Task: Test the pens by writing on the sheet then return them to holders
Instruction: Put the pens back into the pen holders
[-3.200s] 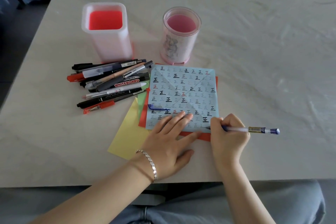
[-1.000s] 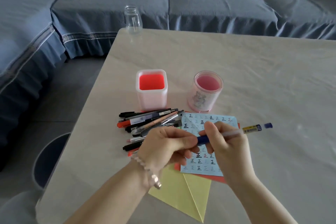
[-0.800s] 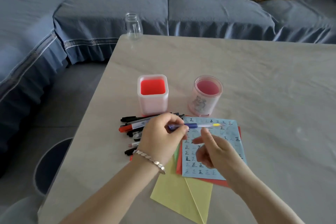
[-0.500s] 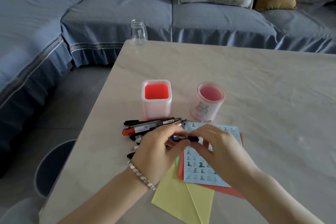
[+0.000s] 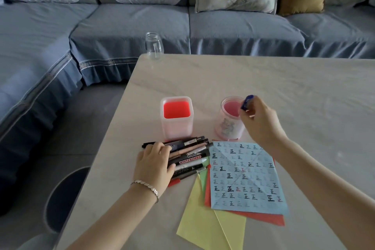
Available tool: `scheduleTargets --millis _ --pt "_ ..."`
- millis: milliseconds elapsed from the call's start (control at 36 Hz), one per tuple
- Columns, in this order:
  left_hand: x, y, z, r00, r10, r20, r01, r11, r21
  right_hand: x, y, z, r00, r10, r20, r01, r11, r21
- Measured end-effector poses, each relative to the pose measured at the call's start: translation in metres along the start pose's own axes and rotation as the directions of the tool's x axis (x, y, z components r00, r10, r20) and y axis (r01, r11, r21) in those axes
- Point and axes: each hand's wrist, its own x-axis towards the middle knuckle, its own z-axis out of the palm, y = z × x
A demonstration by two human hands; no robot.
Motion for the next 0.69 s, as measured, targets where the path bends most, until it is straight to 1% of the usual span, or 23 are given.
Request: scheduleTargets --millis 56,111,139,194,222,278,306,361,389,444,528,556,611,694 --pt "0.004 0.003 -0.004 0.997 -0.057 0.050 0.056 0.998 0.013 -0.002 0.004 0.001 1.000 0.014 0.009 -0.014 1.000 -0.021" --pt "0.009 0.002 -0.003 0.984 -0.090 0.152 0.081 0.995 0.064 -0.008 0.005 -0.001 1.000 0.009 -0.009 -0.010 1.000 -0.021" --pt "0.010 0.002 -0.003 0.977 -0.080 0.197 0.069 0.996 0.060 -0.013 0.005 -0.003 1.000 -0.005 -0.029 0.004 0.999 -0.033" --pt "0.014 0.001 -0.004 0.978 -0.020 0.209 0.010 0.999 0.049 -0.026 0.002 -0.005 0.995 -0.054 -0.088 0.049 0.997 -0.059" --pt "0.017 0.002 -0.005 0.975 0.009 0.224 -0.024 0.998 0.066 -0.034 0.000 -0.005 0.989 -0.089 -0.117 0.081 0.995 -0.066" --pt "0.022 0.002 -0.006 0.964 0.039 0.264 -0.085 0.983 0.165 -0.050 -0.003 -0.004 0.970 -0.193 -0.147 0.182 0.979 -0.090" --pt "0.022 0.002 -0.006 0.967 0.078 0.244 -0.125 0.975 0.184 -0.058 -0.003 -0.002 0.957 -0.255 -0.142 0.241 0.965 -0.106" --pt "0.022 -0.001 -0.008 0.960 0.158 0.230 -0.203 0.961 0.186 -0.070 0.000 0.005 0.931 -0.352 -0.093 0.342 0.933 -0.109" --pt "0.021 -0.005 -0.005 0.963 0.190 0.193 -0.224 0.959 0.172 -0.075 0.000 0.009 0.924 -0.379 -0.058 0.372 0.923 -0.097" --pt "0.019 -0.008 -0.005 0.970 0.170 0.172 -0.196 0.970 0.147 -0.082 -0.002 0.020 0.905 -0.425 0.009 0.424 0.901 -0.094" --pt "0.013 -0.003 -0.011 0.960 0.103 0.260 -0.137 0.983 0.118 -0.084 -0.006 0.044 0.865 -0.484 0.130 0.499 0.854 -0.144" --pt "0.011 -0.002 -0.012 0.965 0.089 0.245 -0.120 0.987 0.111 -0.083 -0.007 0.052 0.850 -0.502 0.161 0.524 0.837 -0.158" --pt "0.010 0.000 -0.017 0.978 0.108 0.181 -0.127 0.987 0.098 -0.078 -0.012 0.067 0.812 -0.544 0.212 0.581 0.789 -0.200" --pt "0.008 0.002 -0.025 0.978 0.092 0.189 -0.099 0.995 0.027 -0.071 -0.021 0.085 0.754 -0.588 0.293 0.654 0.716 -0.244"
